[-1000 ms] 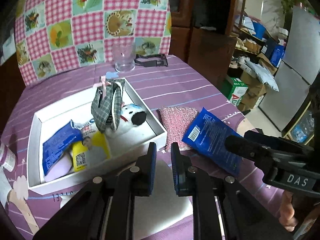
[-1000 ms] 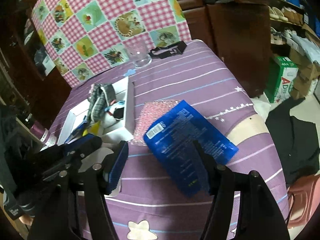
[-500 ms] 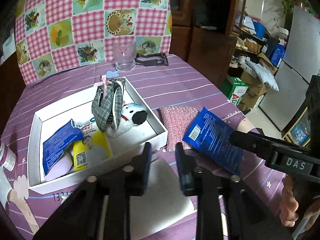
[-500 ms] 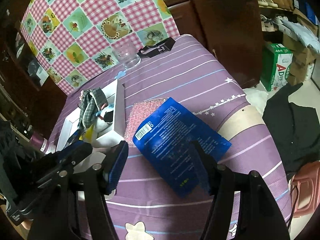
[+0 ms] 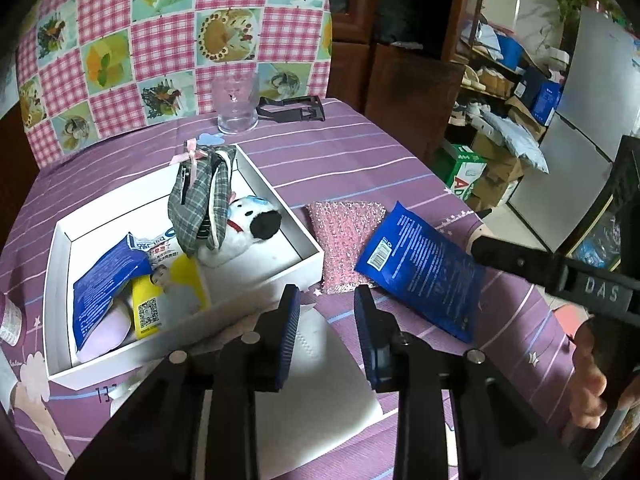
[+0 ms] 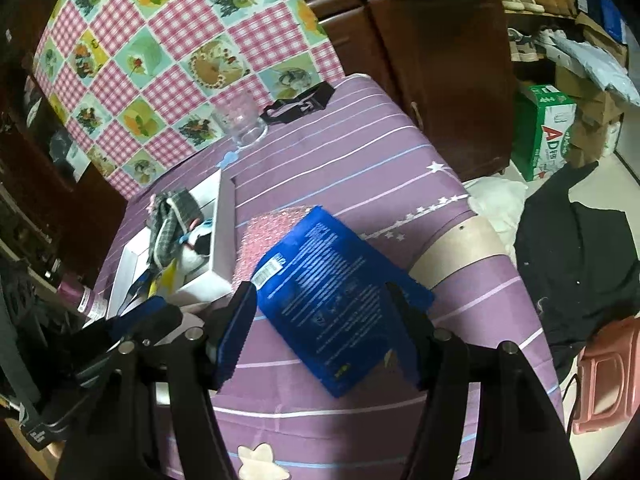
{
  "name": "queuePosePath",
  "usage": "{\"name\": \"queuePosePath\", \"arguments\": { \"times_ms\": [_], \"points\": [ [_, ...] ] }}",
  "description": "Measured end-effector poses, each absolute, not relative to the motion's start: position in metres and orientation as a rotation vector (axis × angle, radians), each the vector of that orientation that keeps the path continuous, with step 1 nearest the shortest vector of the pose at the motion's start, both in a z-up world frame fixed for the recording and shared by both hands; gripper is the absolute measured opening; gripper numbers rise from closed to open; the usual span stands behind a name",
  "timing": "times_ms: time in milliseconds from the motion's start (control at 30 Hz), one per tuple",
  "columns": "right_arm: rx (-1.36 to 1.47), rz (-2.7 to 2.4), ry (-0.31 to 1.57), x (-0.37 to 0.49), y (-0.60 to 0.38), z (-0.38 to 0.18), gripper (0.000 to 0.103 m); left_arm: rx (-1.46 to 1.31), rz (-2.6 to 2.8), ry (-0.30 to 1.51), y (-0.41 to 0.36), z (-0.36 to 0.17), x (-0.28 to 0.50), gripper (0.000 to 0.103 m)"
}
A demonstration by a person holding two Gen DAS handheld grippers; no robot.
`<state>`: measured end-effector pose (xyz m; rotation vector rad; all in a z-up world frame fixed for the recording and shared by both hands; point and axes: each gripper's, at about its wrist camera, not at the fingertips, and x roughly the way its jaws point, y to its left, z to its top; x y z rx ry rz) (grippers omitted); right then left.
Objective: Organize soft objects
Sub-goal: 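Close right gripper on edge of large blue printed packet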
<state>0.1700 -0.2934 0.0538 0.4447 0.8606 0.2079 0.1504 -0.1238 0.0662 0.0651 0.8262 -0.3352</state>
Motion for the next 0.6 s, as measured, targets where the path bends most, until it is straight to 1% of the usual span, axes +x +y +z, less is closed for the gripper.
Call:
{"name": "queuePosePath", "arguments": {
  "times_ms": [267, 400, 500, 533, 567, 600],
  "points": [
    [0.363, 0.171, 0.836, 0.198, -0.291, 0.039, 0.065, 0.035, -0.34, 0.837, -0.12, 0.065, 0.153, 0.027],
    [0.446, 0.228, 0.919, 0.216, -0.291, 0.015, 0.065, 0.018, -0.327, 0.839, -0.115, 0.065, 0.155, 0.027],
    [0.433, 0.29, 0.911, 0.213, -0.285, 0.016, 0.065, 0.018, -0.324, 0.841, -0.113, 0.066, 0.157, 0.027],
    [0.455, 0.344, 0.92, 0.212, -0.283, 0.016, 0.066, 0.018, -0.323, 0.841, -0.112, 0.066, 0.157, 0.027],
    [0.474, 0.38, 0.925, 0.212, -0.281, 0.015, 0.071, 0.019, -0.322, 0.842, -0.113, 0.066, 0.157, 0.027],
    [0.48, 0.398, 0.931, 0.211, -0.279, 0.015, 0.072, 0.02, -0.321, 0.841, -0.112, 0.067, 0.157, 0.027]
  ]
}}
